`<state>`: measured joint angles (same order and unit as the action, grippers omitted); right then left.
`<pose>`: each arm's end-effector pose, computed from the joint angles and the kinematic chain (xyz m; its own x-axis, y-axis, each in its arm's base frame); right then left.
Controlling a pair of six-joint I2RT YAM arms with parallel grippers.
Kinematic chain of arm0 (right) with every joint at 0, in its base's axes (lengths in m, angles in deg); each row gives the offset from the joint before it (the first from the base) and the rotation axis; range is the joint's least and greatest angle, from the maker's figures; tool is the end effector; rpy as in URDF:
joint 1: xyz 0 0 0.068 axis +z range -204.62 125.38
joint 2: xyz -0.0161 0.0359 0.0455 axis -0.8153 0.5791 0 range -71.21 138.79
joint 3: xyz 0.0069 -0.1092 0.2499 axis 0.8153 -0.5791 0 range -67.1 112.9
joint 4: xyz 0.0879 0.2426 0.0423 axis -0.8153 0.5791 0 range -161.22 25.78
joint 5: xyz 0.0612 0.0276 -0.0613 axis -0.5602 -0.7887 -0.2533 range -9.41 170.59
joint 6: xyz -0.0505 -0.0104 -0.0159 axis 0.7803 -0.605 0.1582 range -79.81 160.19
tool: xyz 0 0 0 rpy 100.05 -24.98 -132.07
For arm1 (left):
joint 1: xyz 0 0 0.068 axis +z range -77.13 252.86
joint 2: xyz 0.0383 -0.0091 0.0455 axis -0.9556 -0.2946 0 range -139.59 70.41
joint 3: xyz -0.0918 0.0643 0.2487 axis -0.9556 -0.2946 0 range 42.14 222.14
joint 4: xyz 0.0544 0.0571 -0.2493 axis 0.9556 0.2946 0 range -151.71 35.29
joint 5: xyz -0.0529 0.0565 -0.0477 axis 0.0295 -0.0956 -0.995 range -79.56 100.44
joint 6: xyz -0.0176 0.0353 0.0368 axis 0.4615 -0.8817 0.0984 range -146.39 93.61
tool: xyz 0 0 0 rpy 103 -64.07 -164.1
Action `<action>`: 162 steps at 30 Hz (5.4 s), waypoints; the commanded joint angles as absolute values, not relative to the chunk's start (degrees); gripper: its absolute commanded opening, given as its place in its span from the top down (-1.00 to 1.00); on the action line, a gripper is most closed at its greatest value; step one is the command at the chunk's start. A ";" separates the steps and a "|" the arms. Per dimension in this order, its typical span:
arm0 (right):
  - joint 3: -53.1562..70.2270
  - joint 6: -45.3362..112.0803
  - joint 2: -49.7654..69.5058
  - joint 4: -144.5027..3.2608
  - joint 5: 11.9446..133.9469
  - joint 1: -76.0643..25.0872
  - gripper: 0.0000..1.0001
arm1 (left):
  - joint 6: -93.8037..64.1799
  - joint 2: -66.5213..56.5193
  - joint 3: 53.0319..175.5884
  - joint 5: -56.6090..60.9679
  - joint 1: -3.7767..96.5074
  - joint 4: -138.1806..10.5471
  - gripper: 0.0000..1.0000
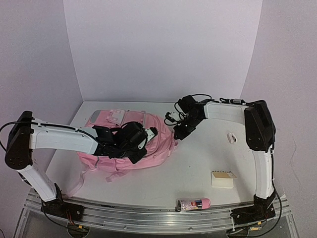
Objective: Pack the student bag
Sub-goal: Zip the student bag at the center of the board.
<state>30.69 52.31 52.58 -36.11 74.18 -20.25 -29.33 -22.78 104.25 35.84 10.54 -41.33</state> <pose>0.3825 0.2664 0.1837 -0.5794 -0.6491 -0.4929 -0.7438 0.6684 -0.0059 0.1723 -0.2954 0.2189 -0.3282 0.7254 -0.6051 0.6936 0.6199 0.3669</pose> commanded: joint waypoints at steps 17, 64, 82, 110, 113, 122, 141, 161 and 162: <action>61.63 58.98 73.01 -41.69 75.01 -26.23 1.00 | -27.14 -19.82 101.49 30.99 10.58 -36.45 1.00; 4.54 37.66 44.89 -64.37 65.87 -4.34 1.00 | 49.32 9.43 81.15 34.03 39.75 -32.97 -0.99; 3.61 32.24 43.63 -66.49 72.32 -2.96 1.00 | 15.85 -31.65 104.23 9.28 47.64 -63.80 -0.99; 7.05 27.05 44.95 -65.77 75.40 -2.86 1.00 | 53.42 -5.46 98.99 24.45 26.99 -20.57 -0.94; 6.42 27.18 44.50 -65.78 75.25 -2.85 1.00 | 57.27 -6.75 96.51 22.28 22.97 -24.18 -0.84; 5.29 27.31 43.66 -65.87 74.25 -2.88 1.00 | 65.28 -13.39 96.41 28.26 18.67 -29.68 -0.60; 4.17 27.63 42.58 -65.39 75.66 -2.86 1.00 | 69.21 -24.03 99.76 33.58 20.66 -32.04 1.00; 7.65 35.78 38.88 -49.51 92.24 -12.27 1.00 | 57.76 -13.59 100.36 34.22 20.62 -23.96 1.00; 8.12 36.18 39.24 -49.28 92.42 -12.72 1.00 | 57.49 -13.35 100.37 34.21 20.65 -23.58 1.00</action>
<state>5.58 33.99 39.96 -56.30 86.77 -9.32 62.81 -17.55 100.86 31.98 20.20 -27.74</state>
